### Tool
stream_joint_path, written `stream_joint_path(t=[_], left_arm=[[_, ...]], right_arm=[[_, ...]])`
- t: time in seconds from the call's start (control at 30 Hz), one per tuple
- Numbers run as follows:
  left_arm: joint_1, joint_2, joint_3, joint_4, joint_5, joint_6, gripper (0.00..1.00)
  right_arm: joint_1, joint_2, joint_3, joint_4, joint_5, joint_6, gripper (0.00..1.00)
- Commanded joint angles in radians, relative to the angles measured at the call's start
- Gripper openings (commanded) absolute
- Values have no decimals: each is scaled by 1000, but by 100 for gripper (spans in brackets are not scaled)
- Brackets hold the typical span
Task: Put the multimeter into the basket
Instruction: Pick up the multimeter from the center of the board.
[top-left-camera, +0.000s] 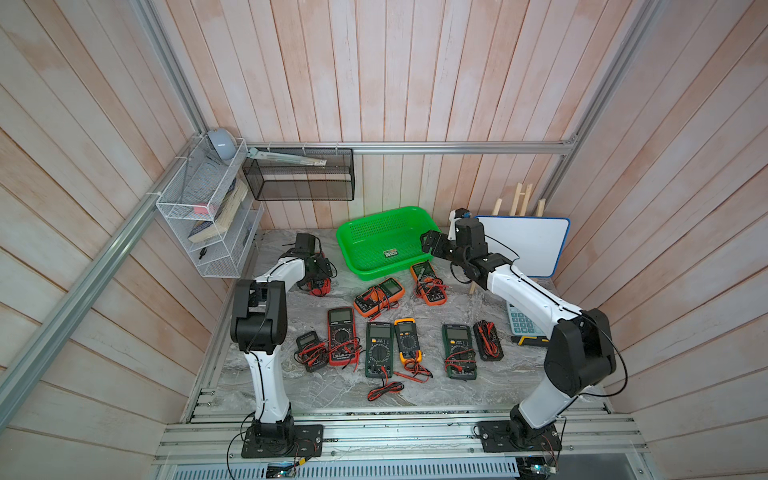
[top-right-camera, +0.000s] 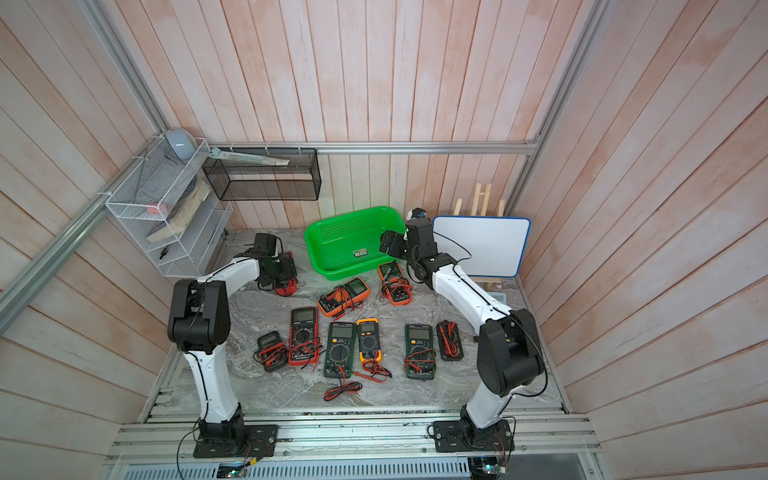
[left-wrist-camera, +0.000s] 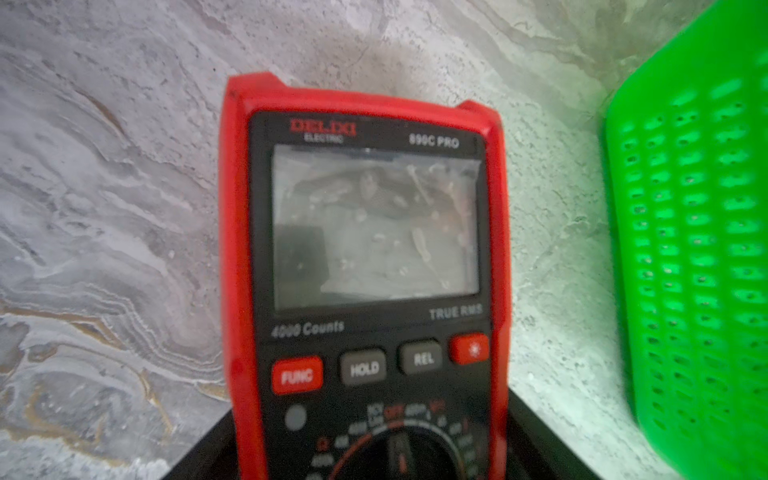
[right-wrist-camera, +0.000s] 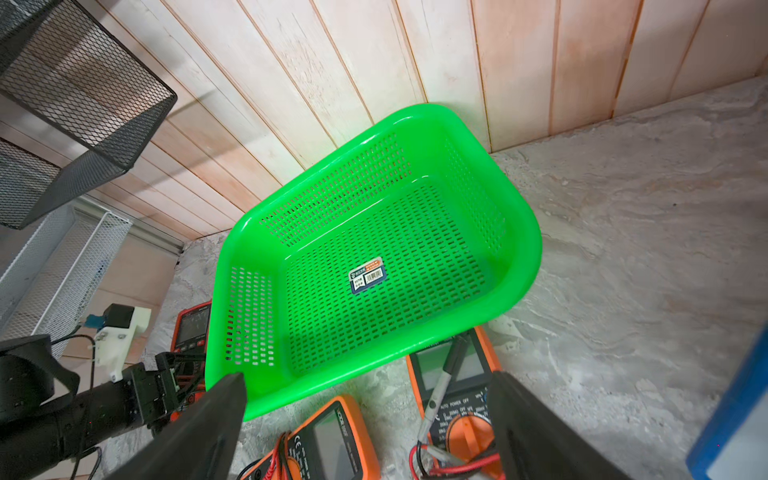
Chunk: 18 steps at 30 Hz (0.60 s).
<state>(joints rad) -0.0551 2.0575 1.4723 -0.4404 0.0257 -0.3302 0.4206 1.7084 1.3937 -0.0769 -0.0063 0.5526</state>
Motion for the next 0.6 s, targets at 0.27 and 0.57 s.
stream_joint_path(t=[0.27, 0.57], left_arm=[[11, -240, -61, -3, 44, -40, 0], [-45, -359, 8, 3, 112, -96, 0]], right_arm=[[-31, 160, 202, -77, 23, -46, 96], [-33, 206, 220, -85, 7, -53, 96]])
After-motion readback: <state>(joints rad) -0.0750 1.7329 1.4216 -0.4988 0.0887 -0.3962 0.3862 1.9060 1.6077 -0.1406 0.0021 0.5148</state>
